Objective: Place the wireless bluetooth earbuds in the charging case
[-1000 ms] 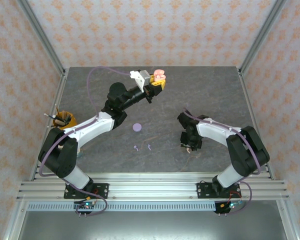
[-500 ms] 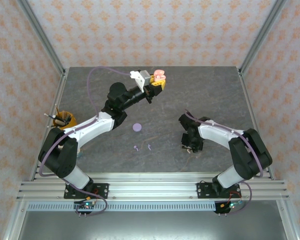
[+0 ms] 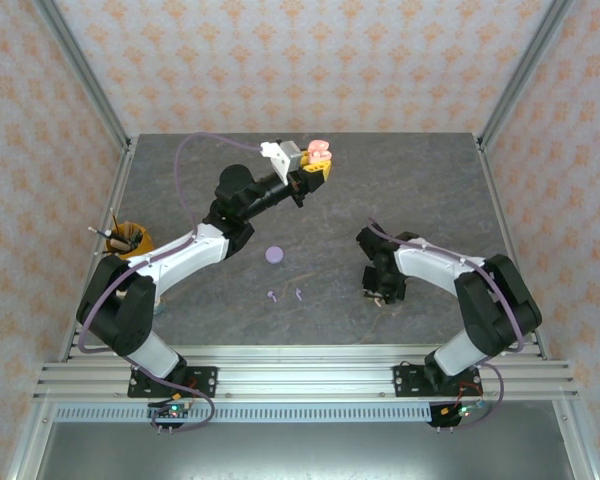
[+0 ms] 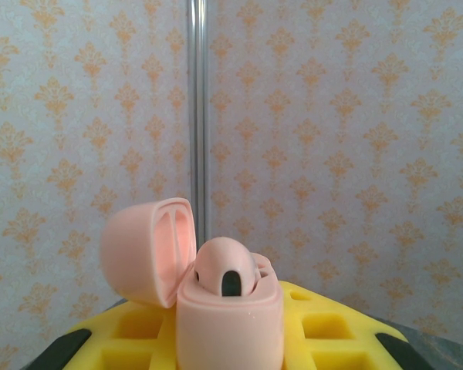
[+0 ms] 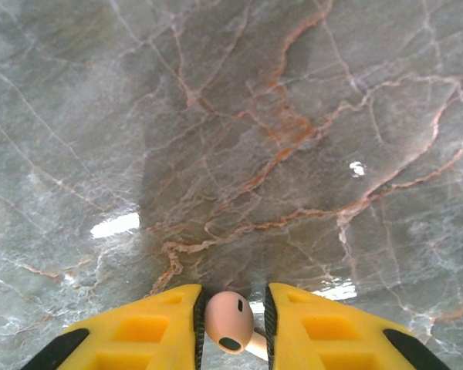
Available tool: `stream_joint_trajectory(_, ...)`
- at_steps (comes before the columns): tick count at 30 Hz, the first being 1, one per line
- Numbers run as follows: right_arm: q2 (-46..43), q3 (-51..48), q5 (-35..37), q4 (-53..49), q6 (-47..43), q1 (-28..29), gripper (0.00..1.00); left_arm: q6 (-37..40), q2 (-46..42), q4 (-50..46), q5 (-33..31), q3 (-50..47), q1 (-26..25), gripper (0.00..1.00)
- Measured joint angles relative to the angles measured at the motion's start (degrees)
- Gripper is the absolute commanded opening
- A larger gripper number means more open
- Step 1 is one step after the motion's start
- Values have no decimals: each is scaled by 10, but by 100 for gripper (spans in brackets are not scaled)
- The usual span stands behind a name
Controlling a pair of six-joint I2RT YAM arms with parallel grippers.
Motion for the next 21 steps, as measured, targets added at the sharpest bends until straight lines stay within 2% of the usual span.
stream_joint_trajectory(11,2,5,-5,-4,-3,0,17,0,0,0,0,0,0,0)
stream_joint_trajectory(21,-32,3,-4,5,1,0,16,0,0,0,0,0,0,0)
